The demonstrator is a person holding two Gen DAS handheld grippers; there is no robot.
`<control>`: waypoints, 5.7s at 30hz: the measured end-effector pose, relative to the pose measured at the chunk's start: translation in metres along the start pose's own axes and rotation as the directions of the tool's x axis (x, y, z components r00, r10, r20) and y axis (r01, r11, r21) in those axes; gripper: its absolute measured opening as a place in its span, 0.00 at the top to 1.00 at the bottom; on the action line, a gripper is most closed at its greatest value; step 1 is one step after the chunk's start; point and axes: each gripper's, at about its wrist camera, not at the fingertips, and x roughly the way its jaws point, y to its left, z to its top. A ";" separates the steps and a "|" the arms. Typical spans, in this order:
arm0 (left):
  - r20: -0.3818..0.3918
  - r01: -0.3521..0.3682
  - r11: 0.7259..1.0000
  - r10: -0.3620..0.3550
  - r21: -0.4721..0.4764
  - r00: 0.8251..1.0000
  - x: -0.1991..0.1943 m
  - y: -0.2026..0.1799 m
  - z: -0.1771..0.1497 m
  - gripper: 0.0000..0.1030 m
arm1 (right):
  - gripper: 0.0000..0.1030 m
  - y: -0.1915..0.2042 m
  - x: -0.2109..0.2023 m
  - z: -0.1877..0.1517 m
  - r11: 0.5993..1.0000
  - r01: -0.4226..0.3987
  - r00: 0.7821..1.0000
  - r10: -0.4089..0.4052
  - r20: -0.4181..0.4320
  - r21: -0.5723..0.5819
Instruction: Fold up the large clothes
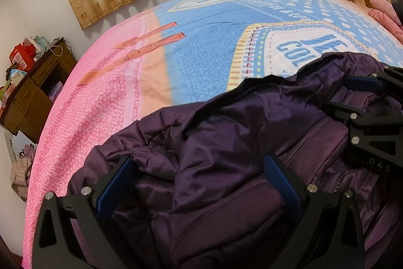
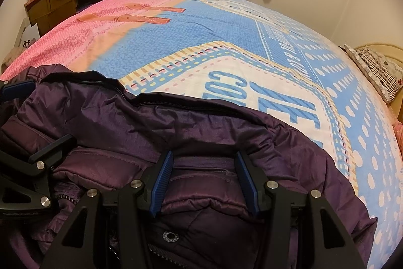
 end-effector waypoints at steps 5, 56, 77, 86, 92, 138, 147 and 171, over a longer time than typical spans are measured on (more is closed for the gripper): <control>0.000 0.004 1.000 -0.004 -0.003 1.000 0.001 0.002 0.000 0.00 | 0.49 0.000 0.000 0.000 1.000 0.003 1.000 -0.003 0.000 -0.002; 0.187 0.285 0.921 -0.241 -0.265 0.952 -0.364 -0.015 -0.361 0.73 | 0.78 -0.112 -0.347 -0.420 0.670 -0.634 0.770 0.593 0.236 0.386; 0.450 0.483 0.823 -0.325 -0.298 0.832 -0.441 0.046 -0.239 0.77 | 0.80 -0.165 -0.417 -0.271 0.559 -0.762 0.637 0.555 0.535 0.328; 0.297 0.391 0.807 -0.280 -0.443 0.913 -0.291 0.085 -0.149 0.98 | 0.80 -0.162 -0.250 -0.174 0.612 -0.604 0.794 0.512 0.327 0.510; 0.172 0.324 0.785 -0.275 -0.528 0.946 -0.227 0.079 -0.167 0.92 | 0.80 -0.166 -0.167 -0.184 0.582 -0.529 0.835 0.489 0.253 0.618; 0.341 0.058 0.995 -0.027 -0.082 0.940 -0.310 -0.005 -0.111 0.79 | 1.00 -0.138 -0.269 -0.105 0.947 -0.224 0.929 0.137 0.344 0.229; 0.135 0.010 0.989 0.010 -0.146 0.991 -0.209 0.003 -0.104 0.79 | 0.11 -0.121 -0.226 -0.114 0.931 -0.289 0.945 0.240 0.223 0.221; 0.058 -0.147 0.983 0.154 -0.111 0.986 -0.154 -0.016 -0.086 0.77 | 0.76 -0.106 -0.154 -0.118 0.984 0.048 0.997 -0.056 0.043 0.174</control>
